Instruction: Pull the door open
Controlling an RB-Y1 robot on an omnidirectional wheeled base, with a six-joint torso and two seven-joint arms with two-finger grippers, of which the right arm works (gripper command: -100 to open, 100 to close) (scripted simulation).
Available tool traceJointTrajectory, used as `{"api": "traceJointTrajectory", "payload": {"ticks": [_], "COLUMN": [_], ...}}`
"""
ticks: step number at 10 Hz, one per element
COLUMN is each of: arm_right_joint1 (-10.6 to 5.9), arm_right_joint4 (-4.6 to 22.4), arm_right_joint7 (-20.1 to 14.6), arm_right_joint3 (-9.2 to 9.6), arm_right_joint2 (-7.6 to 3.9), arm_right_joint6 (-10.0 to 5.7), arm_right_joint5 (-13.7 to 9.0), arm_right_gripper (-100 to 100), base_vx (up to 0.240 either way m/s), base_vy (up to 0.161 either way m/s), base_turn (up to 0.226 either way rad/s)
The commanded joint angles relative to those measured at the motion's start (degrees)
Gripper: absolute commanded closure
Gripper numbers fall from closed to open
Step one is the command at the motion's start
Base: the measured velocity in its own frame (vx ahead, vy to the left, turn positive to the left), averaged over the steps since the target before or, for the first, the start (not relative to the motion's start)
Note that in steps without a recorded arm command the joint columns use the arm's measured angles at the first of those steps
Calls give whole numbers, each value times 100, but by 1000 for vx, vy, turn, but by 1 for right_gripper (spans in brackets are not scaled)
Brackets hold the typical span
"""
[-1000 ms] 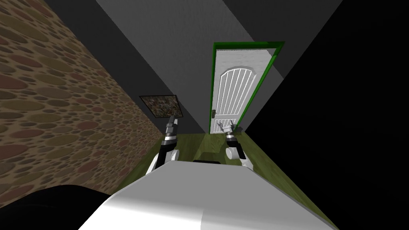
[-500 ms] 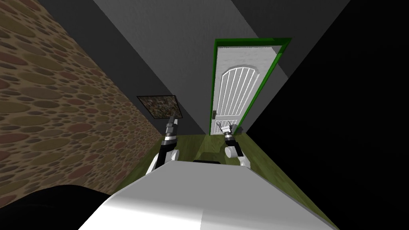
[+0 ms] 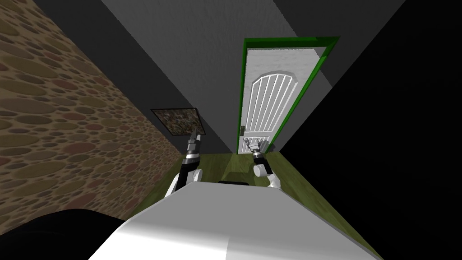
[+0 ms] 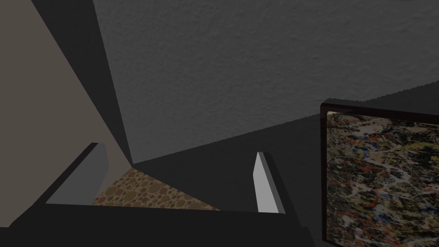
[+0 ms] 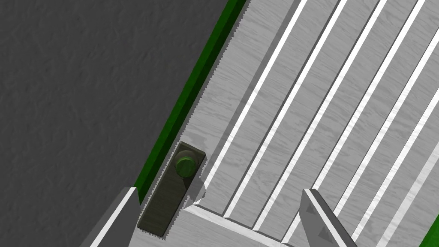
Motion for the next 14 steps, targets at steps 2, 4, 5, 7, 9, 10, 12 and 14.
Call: {"api": "traceJointTrajectory", "payload": {"ticks": [2, 4, 5, 7, 9, 10, 12, 14], "arm_right_joint1": [-169, -290, -349, -468, -577, -685, -784, -877], "arm_right_joint4": [310, 539, 652, 877, 1084, 1288, 1476, 1651], "arm_right_joint7": [-302, -512, -616, -823, -1012, -1200, -1373, -1534], "arm_right_joint3": [84, 147, 178, 241, 298, 354, 406, 455], "arm_right_joint2": [-94, -159, -191, -254, -311, -368, -420, -469], "arm_right_joint6": [20, 24, 26, 30, 34, 37, 41, 44], "arm_right_joint5": [-254, -436, -525, -703, -866, -1028, -1176, -1315], "arm_right_gripper": [-100, -100, -100, -100, -100, -100, -100, -100], "base_vx": [102, 99, 102, 91, 97, 141, 133, 93], "base_vy": [16, 19, 2, 8, -2, 7, 9, 22], "base_turn": [4, 3, 5, 5, 2, 7, 4, 4]}}
